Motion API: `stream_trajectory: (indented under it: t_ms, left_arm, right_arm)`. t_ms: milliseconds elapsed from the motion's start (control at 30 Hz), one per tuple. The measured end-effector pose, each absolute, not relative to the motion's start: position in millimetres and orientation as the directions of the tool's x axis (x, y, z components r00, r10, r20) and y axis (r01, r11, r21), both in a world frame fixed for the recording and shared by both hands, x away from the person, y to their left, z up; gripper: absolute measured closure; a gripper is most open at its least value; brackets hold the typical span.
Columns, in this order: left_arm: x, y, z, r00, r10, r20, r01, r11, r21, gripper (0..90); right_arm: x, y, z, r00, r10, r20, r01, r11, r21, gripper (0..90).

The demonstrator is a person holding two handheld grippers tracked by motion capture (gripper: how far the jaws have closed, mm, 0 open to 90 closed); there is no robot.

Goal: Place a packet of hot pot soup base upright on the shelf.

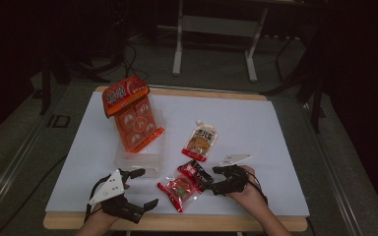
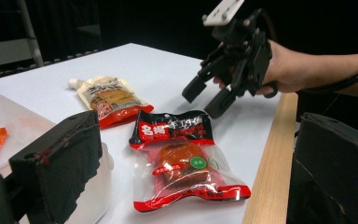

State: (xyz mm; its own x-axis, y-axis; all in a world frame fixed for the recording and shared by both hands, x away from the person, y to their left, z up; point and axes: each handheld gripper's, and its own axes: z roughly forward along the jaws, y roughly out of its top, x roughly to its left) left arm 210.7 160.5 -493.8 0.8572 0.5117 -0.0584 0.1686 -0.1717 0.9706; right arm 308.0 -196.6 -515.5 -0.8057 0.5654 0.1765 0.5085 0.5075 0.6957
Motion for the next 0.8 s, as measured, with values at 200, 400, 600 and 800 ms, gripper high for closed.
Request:
stream_trajectory:
  t_ms: [200, 400, 600, 800]
  left_arm:
    - [211, 160, -494, 0.859, 0.508, -0.060, 0.172, -0.176, 0.969, 1.3]
    - [211, 161, -494, 0.858, 0.510, -0.060, 0.172, -0.175, 0.969, 1.3]
    - [211, 161, -494, 0.858, 0.510, -0.061, 0.172, -0.173, 0.970, 1.3]
    - [212, 160, -495, 0.859, 0.509, -0.060, 0.173, -0.178, 0.969, 1.3]
  right_arm:
    - [310, -191, -529, -0.800, 0.574, 0.178, 0.531, 0.538, 0.654, 25.0]
    - [306, -184, -530, -0.817, 0.561, 0.133, 0.497, 0.568, 0.656, 36.5]
    - [303, -176, -526, -0.827, 0.552, 0.111, 0.484, 0.597, 0.639, 58.5]
    - [303, -174, -524, -0.831, 0.540, 0.134, 0.493, 0.602, 0.628, 84.5]
